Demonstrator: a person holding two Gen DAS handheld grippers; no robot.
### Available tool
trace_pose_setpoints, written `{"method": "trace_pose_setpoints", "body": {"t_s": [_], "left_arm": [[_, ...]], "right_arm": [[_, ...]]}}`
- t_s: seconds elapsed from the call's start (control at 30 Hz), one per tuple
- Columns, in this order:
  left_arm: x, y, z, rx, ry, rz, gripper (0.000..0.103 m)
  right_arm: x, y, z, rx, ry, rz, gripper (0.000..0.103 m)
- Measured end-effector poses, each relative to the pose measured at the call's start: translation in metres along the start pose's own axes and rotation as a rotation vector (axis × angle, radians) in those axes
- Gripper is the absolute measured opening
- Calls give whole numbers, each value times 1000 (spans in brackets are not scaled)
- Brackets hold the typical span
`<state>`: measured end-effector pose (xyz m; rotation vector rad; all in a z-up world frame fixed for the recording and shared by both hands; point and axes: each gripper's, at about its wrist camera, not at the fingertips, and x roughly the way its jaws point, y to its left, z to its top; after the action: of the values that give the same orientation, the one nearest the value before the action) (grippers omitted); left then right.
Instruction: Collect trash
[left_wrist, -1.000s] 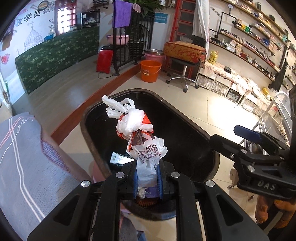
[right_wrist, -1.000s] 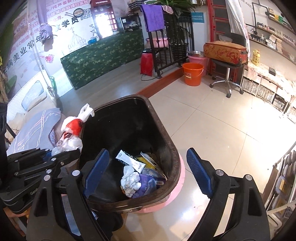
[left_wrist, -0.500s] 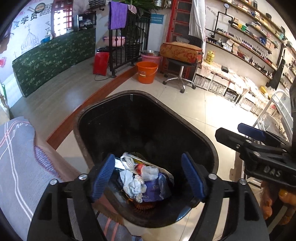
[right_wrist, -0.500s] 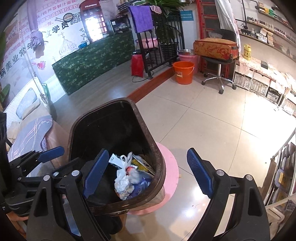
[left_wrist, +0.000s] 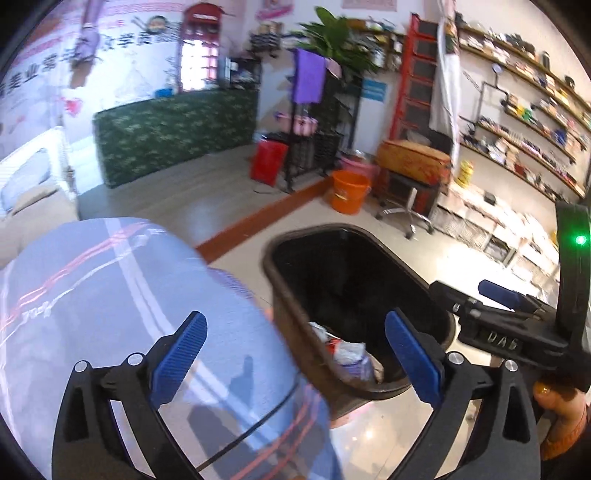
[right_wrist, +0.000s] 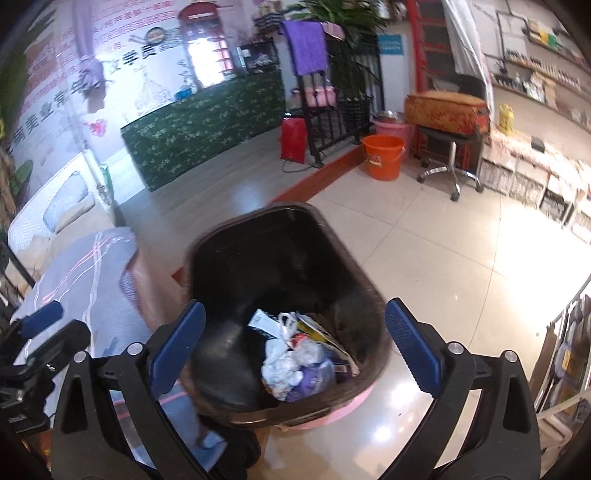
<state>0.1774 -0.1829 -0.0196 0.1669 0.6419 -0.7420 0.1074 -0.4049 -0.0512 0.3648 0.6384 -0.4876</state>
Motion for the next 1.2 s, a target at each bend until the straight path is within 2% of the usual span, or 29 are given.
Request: {"method": "trace_pose_setpoints", "body": {"t_s": [0.3, 0.4, 0.53, 0.67, 0.73, 0.83, 0.97, 1.07, 1.2], "left_arm": [[-59, 46, -30, -103, -75, 134, 97], [-84, 55, -44, -124, -134, 176, 97], [-114, 64, -62, -159, -193, 249, 97], [-147, 73, -79, -217, -267, 311, 97], [-162, 75, -86, -247, -278, 372, 97], [-178, 77, -94, -268, -301, 395, 97], [-192, 68, -98, -278, -335, 454, 97], [-199, 63, -98, -277, -354, 476, 97], [-204, 68, -103, -290, -357, 463, 97]], "right_arm": [[-38, 78, -19, -123, -80, 16, 97], [-60, 99, -31, -151, -172, -17, 97], [-88, 122, -45, -199, -247, 34, 97], [-122, 129, -61, -189, -351, 46, 97], [-133, 132, -67, -205, -351, 72, 97], [-148, 132, -78, -209, -347, 103, 97], [-169, 135, -92, -213, -370, 103, 97], [-179, 140, -99, -223, -371, 107, 97], [-184, 142, -103, -225, -377, 119, 97]]}}
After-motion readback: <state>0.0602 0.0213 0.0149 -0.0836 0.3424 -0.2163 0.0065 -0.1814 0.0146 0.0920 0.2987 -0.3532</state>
